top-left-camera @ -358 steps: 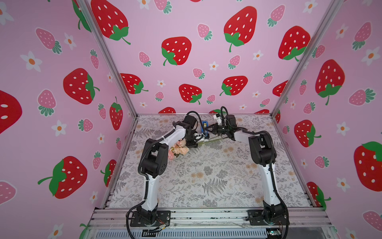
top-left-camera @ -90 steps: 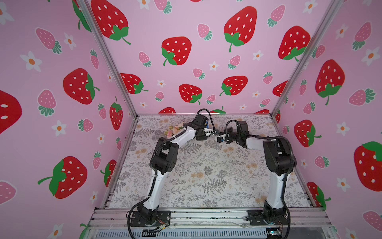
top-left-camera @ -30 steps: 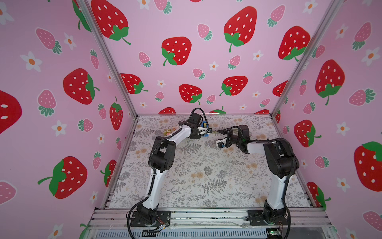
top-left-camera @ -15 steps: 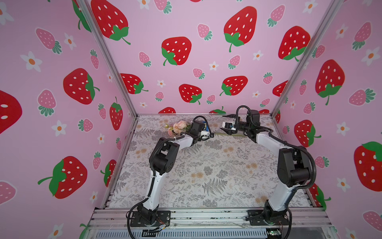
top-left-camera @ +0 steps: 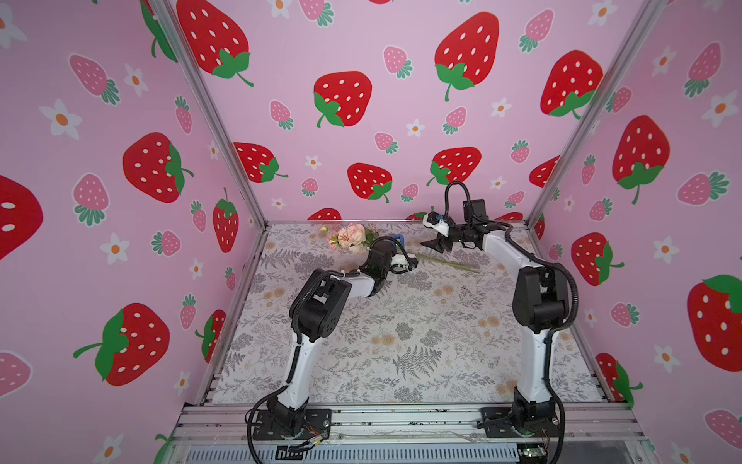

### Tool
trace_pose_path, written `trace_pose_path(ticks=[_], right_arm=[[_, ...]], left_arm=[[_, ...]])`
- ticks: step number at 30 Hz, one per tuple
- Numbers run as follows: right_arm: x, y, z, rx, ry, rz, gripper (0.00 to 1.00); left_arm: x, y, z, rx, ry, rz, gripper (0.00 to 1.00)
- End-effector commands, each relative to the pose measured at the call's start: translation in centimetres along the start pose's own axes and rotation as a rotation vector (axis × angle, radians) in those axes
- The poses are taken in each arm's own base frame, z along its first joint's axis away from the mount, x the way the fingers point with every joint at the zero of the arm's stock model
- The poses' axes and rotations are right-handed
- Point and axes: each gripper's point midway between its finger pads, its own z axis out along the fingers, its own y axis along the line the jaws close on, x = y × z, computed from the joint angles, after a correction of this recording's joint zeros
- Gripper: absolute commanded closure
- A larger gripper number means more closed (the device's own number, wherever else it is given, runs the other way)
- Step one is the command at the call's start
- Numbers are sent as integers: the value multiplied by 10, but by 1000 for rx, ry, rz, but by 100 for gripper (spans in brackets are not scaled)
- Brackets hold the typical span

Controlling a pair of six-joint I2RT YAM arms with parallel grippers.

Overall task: Wrap bouquets with tape
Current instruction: Wrap the tape around the bouquet.

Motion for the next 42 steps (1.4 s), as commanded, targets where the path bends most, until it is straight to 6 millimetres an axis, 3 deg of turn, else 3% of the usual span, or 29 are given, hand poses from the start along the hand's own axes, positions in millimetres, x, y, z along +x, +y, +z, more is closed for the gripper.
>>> trace_pose_path(ticks=[1,8,14,18,27,35,42], right_arm=[[13,35,8,-161,72,132,23],[20,40,22,-201,121,146,21],[33,31,31,-152,183,140,22],[33,29,35,-144,186,132,25],[55,22,45,-121,263,129,34],[58,21,53,-111,286,86,50],[62,21,58,-103,309,23,88]], left_arm=[[-1,55,-12,-196,4,35,100],[-7,68,-16,-284,-7,75,100],[-6,62,-19,-262,-8,86,100],[-6,60,-19,-264,-9,94,100],[-5,60,-24,-260,-8,79,100],[-5,63,-28,-258,-13,62,100],[-8,58,-35,-223,-28,31,100]])
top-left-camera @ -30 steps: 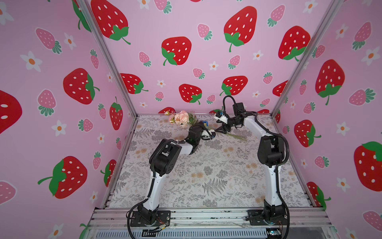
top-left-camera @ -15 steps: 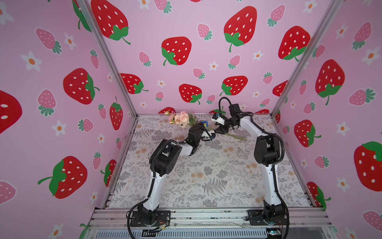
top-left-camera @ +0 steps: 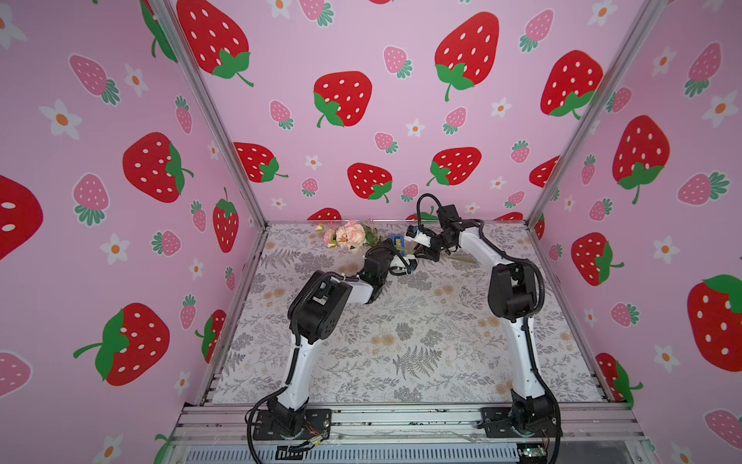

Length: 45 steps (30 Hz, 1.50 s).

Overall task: Wrap bouquets with tape
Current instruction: Wrap the tape around the bouquet.

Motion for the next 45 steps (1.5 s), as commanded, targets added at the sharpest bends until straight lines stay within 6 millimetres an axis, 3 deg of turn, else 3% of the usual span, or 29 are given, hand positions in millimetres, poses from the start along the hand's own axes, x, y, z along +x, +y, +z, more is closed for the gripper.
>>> trace_pose_path(ticks=[1,7,9,11,13,18,24,27,36,45], right_arm=[[4,-9,3,40,30,-45,96],[-6,-10,-2,101,9,-122,100],[-7,-8,-3,125,6,-156,100],[-8,-4,-3,136,-2,-203,100],[-11,-4,-6,166,-18,-236,100],[-15,-1,-10,254,-43,-343,100],[-17,1,-10,367,-73,-473,100],[-17,4,-7,427,-53,-578,100],[-30,7,-17,663,-78,-820,100],[-47,20,-45,862,-148,-961,100]], left_arm=[[-9,33,-12,-64,-40,-46,100],[-15,19,-33,44,-98,-146,98],[-18,9,-46,121,-128,-185,78],[-22,0,-62,201,-173,-251,50],[-25,-8,-78,282,-215,-284,42],[-20,-6,-105,379,-272,-381,40],[-9,32,-125,500,-365,-577,41],[-5,37,-131,570,-381,-592,41],[-7,35,-117,690,-356,-598,41],[-15,21,-96,841,-319,-631,41]])
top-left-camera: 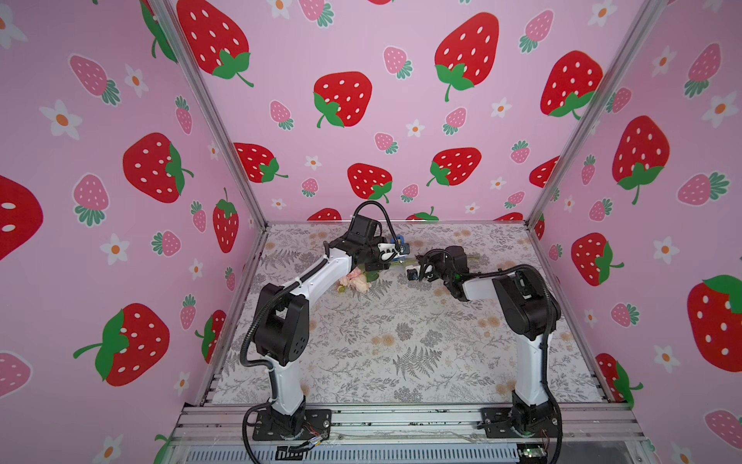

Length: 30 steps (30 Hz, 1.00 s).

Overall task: Wrap bouquets with tape
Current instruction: Wrap the tape around the bouquet.

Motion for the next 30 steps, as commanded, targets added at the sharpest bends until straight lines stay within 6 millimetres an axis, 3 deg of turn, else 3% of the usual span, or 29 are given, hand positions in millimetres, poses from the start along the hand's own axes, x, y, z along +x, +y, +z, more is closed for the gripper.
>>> trace_pose_path(ticks=[1,10,20,25,30], right_arm=[[-32,-56,-15,203,-101,-115,100],[-44,-62,-25,259,-135,-146,100],[-61,-67,-28,297,-166,-160,100],[-62,-62,-29,290,-168,-161,100],[-62,-57,-32,275,-169,-138,100]], left_arm=[[-5,-6,-1,87,5,-44,41],[0,-11,25,148,86,-36,41],[10,-18,38,203,157,-27,46],[17,-17,42,214,176,-35,70],[15,-15,44,207,171,-36,82]])
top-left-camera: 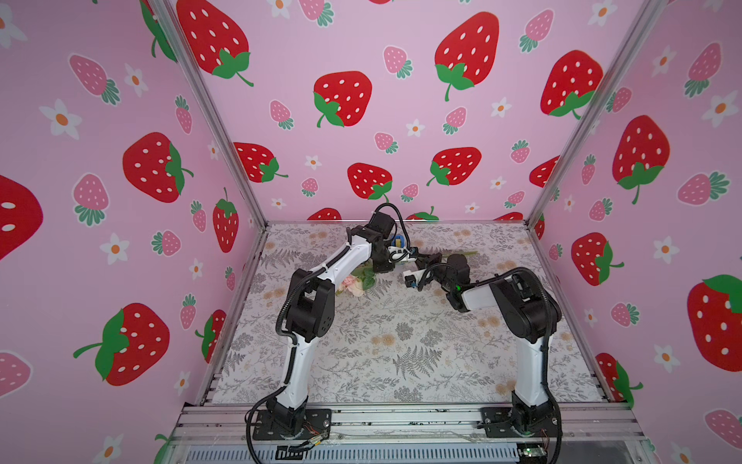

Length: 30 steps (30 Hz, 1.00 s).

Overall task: Wrap bouquets with tape
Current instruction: Wrap the tape around the bouquet.

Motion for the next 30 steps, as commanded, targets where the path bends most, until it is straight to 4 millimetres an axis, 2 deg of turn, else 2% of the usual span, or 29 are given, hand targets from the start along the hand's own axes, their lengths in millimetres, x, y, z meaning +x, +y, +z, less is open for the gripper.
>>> trace_pose_path(ticks=[1,4,5,6,8,10,12,13,14,16,20,21,25,28,30], right_arm=[[-25,-37,-8,100,-93,-8,100],[-26,-33,-12,77,-94,34,100],[-26,-31,-14,71,-93,48,100],[-26,-30,-16,63,-90,55,96],[-26,-23,-21,37,-74,77,76],[-25,-21,-31,10,-48,119,56],[-24,-21,-44,-8,-17,181,44],[-24,-20,-51,-25,-4,192,42],[-24,-18,-59,-50,10,208,42],[-22,-28,-72,-52,53,277,43],[-5,-70,-91,-17,130,488,48],[2,-75,-91,-52,142,543,51],[22,-106,-77,-149,146,742,51],[18,-103,-63,-314,90,823,49],[19,-92,-51,-392,83,857,49]], left_arm=[[-1,11,-7,-25,-1,10,86],[-2,14,-7,-43,-8,12,93],[-4,15,-7,-51,-14,14,100],[-4,16,-8,-65,-16,15,100],[-6,22,-10,-99,-29,21,100],[0,29,-12,-153,4,31,100],[3,34,-13,-205,19,54,100],[5,36,-12,-229,30,68,100],[8,39,-12,-257,42,83,100],[10,41,-11,-301,65,121,100],[10,48,-16,-415,119,212,100],[9,53,-18,-461,120,226,100],[5,66,-23,-603,139,276,100],[1,71,-23,-674,156,318,100],[-5,74,-25,-728,145,338,100]])
